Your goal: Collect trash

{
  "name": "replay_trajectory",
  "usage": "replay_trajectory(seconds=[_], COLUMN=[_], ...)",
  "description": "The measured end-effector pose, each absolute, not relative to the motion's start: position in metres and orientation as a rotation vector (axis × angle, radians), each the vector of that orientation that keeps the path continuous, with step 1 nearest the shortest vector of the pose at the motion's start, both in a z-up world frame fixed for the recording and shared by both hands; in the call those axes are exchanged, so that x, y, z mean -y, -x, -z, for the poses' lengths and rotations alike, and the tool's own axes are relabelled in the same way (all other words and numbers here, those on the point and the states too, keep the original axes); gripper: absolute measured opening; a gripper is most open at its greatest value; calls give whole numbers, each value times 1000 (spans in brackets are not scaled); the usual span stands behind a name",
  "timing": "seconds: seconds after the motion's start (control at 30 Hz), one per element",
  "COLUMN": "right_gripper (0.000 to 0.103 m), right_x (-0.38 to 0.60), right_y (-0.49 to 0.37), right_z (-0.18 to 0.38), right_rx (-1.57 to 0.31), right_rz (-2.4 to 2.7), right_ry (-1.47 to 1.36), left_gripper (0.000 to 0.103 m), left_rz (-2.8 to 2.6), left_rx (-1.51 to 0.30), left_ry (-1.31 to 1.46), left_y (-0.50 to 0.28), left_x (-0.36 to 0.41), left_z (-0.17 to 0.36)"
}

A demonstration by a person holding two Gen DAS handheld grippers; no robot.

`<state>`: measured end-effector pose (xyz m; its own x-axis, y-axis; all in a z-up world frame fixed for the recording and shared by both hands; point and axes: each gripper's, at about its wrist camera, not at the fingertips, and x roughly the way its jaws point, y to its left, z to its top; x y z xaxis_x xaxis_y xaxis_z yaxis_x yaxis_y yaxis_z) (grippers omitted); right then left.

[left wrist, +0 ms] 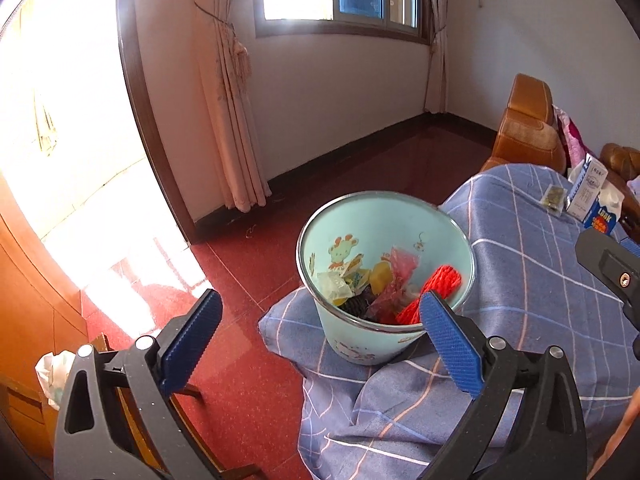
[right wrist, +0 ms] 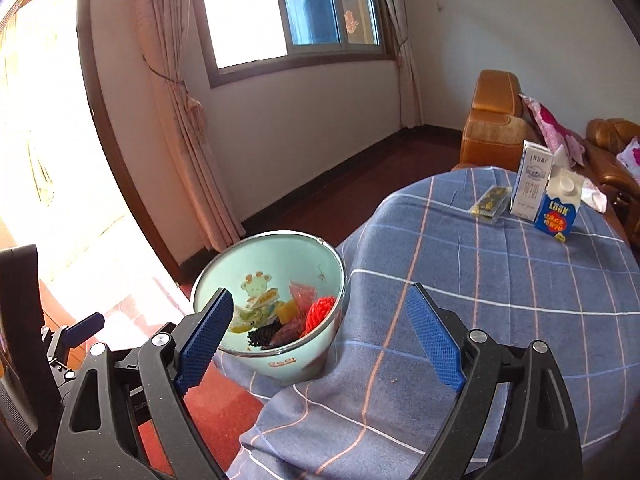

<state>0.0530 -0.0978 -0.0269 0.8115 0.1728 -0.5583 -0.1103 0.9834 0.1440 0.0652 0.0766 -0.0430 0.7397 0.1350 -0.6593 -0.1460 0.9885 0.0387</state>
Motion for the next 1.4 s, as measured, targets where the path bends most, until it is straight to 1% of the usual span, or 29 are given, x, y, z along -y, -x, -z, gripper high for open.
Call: replay_trajectory(seconds=[0.13, 0.3, 0.47, 0.6, 1.4], right_gripper=[89, 90, 91, 91, 91], right_x=[101, 106, 111, 115, 116], right_y=[-29, 2, 22, 33, 43], right_z=[0, -31, -51, -58, -62], right_rx=[-494, -359, -276, -221, -203], right_rz=[-147, -151, -161, -154, -170], right_ry=[-109, -123, -139, -152, -167], left_gripper=[97, 97, 97, 97, 97], left_rz=[-172, -175, -205, -219, -218], left_rx=[-608, -513, -410, -360, -324], left_ry=[-6, -9, -21, -23, -16], left_y=[-45, -24, -4, 6, 14], left_x=[-72, -71, -73, -73, -73], left_z=[11, -18, -43, -54, -60])
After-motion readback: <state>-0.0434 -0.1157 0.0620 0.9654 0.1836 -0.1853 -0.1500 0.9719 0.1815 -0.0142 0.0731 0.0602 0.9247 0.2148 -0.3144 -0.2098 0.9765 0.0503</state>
